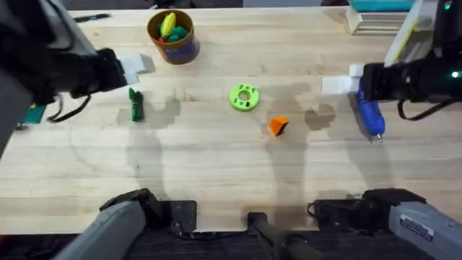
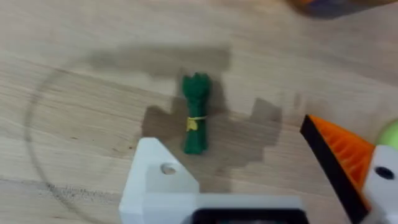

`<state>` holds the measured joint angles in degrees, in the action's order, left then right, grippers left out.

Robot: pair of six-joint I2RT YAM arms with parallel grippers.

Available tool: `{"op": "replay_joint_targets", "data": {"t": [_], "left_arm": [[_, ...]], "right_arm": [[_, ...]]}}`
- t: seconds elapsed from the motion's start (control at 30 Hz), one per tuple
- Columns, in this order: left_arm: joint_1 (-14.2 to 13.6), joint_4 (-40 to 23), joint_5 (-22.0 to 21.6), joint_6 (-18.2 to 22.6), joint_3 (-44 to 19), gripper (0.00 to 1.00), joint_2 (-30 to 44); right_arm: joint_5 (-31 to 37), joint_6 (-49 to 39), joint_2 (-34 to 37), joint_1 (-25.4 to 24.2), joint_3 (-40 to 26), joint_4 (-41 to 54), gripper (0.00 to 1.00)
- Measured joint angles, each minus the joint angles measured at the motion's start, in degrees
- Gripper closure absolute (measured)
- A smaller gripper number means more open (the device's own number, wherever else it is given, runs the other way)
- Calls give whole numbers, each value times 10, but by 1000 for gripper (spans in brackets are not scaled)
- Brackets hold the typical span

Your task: Pick up the gripper from the table and insert it into the empty holder that is missing its gripper. Then pick up a screw, insert it into the mounting hole, and use the screwdriver to tighten it. Finally, clean up the table by picking up the vegetable and placing it into the bucket.

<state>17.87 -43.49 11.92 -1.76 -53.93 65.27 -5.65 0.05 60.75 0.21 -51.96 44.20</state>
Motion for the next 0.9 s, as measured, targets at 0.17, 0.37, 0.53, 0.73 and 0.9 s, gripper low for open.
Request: {"op": "replay_joint_targets", "data": {"t": [0.17, 0.37, 0.53, 0.73, 0.9], "left_arm": [[0, -2, 66, 22, 0, 16, -128], [0, 38, 170, 44, 0, 15, -256], [0, 44, 208, 49, 0, 15, -331], [0, 38, 230, 50, 0, 15, -341], [0, 29, 236, 52, 0, 15, -341]], "right_arm": [[0, 0, 0, 0, 0, -81, 8], [0, 0, 0, 0, 0, -102, 8], [0, 0, 0, 0, 0, -90, 8], [0, 0, 0, 0, 0, -30, 7], [0, 0, 0, 0, 0, 37, 8]]}}
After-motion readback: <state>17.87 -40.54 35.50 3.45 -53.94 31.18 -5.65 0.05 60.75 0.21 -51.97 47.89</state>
